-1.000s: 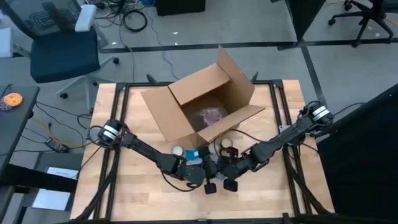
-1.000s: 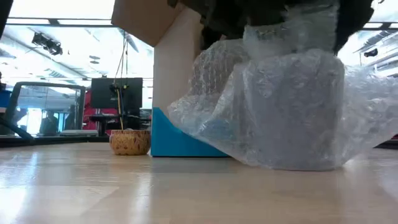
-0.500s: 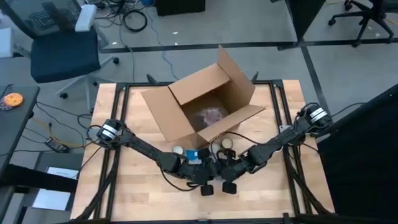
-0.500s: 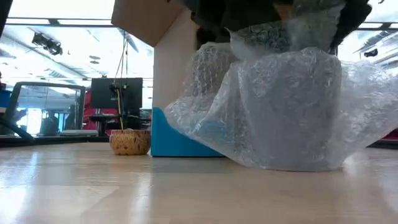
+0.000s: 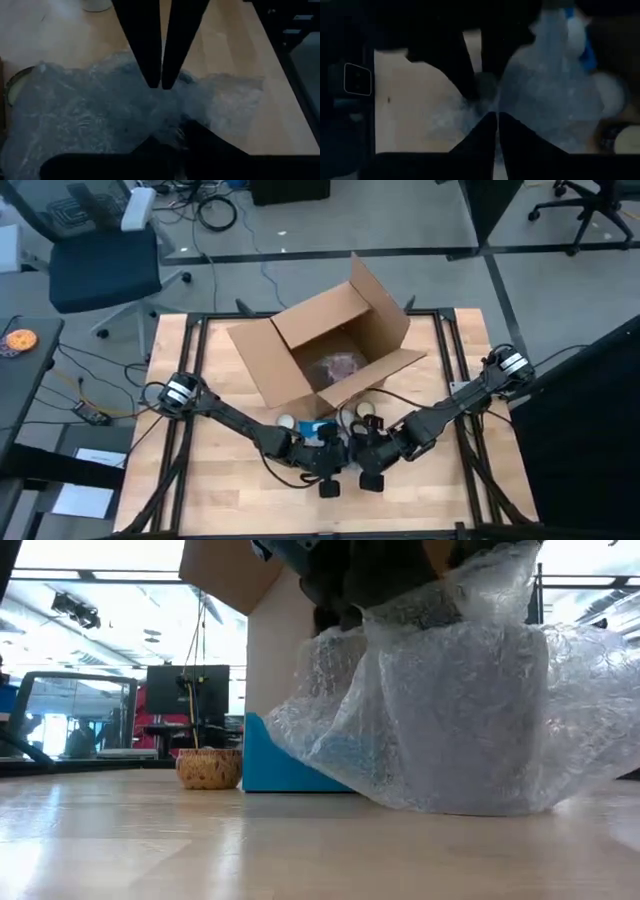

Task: Wrap mug
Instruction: Wrap the purple mug with the bubble wrap

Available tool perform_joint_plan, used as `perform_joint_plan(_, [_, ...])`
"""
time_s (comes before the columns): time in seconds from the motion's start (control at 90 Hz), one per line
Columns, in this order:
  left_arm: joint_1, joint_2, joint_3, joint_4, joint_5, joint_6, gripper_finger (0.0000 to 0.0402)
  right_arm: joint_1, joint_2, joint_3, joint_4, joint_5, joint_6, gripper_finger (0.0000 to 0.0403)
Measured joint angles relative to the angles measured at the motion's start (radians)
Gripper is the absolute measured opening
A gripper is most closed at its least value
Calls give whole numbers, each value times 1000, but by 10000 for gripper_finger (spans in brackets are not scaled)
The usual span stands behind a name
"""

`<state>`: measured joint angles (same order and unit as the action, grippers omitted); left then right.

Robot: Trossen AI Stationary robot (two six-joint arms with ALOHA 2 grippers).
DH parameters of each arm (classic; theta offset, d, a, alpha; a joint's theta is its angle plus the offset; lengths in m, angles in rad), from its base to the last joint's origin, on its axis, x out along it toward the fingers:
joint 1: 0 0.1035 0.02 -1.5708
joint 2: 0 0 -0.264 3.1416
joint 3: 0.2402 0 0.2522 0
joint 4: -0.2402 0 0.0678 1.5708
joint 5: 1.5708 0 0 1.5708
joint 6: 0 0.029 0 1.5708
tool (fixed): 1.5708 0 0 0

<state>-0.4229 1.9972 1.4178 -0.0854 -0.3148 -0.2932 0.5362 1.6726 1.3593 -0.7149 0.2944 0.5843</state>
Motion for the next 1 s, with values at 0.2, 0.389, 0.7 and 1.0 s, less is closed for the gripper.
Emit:
perform_joint_plan(0.2, [-1, -6, 3, -22, -14, 26, 0, -2, 11, -3, 16, 82, -11, 0])
perform_joint_plan(0.389, [-4, -9, 79, -165, -38, 76, 16, -9, 37, -29, 67, 69, -7, 0])
perform_joint_plan(0.7, [-33, -8, 259, -563, -88, 76, 98, -6, 55, -37, 95, 60, -7, 0])
perform_joint_plan(1.0, [-62, -8, 294, -599, -91, 88, 118, -1, 49, -41, 179, 67, -58, 0])
